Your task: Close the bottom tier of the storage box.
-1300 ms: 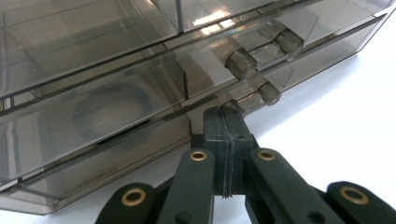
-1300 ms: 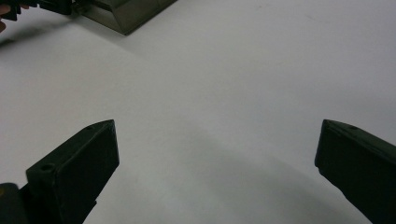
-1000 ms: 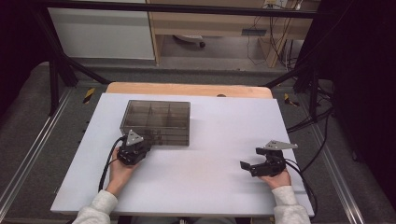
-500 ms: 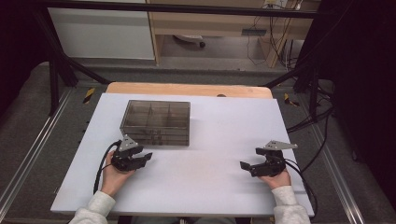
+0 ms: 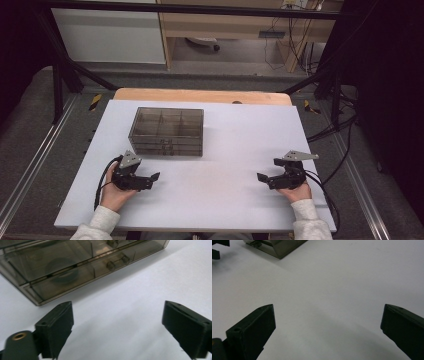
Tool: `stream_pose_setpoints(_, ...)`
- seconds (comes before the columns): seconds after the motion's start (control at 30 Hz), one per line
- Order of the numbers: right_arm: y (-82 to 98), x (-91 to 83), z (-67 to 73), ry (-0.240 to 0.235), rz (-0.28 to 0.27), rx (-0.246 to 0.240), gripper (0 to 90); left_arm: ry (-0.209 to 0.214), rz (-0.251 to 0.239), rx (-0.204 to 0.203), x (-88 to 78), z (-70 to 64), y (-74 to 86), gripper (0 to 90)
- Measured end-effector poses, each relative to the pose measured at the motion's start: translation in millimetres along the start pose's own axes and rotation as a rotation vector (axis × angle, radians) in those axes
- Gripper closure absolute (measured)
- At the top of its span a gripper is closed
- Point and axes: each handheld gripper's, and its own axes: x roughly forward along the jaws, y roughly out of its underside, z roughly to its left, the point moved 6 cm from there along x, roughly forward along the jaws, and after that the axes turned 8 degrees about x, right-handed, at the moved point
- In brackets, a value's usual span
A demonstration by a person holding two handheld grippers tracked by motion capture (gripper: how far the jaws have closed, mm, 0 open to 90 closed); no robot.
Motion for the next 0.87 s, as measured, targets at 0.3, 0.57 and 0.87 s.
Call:
stream_pose_setpoints(0.3,0.3,0.3,0.4,-0.002,0.000,-0.001,0.2,-0.001,0.005,0.000,-9.8,6.3,6.6,3.1)
stream_pose_setpoints(0.57,1.2,1.0,0.8,-0.003,0.009,0.000,0.2,0.010,0.017,0.009,-16.1,13.6,16.7,3.1)
stream_pose_setpoints(0.87,1.1,0.8,0.8,-0.002,0.009,0.001,0.2,0.001,0.026,-0.007,-18.3,20.6,21.9,3.2)
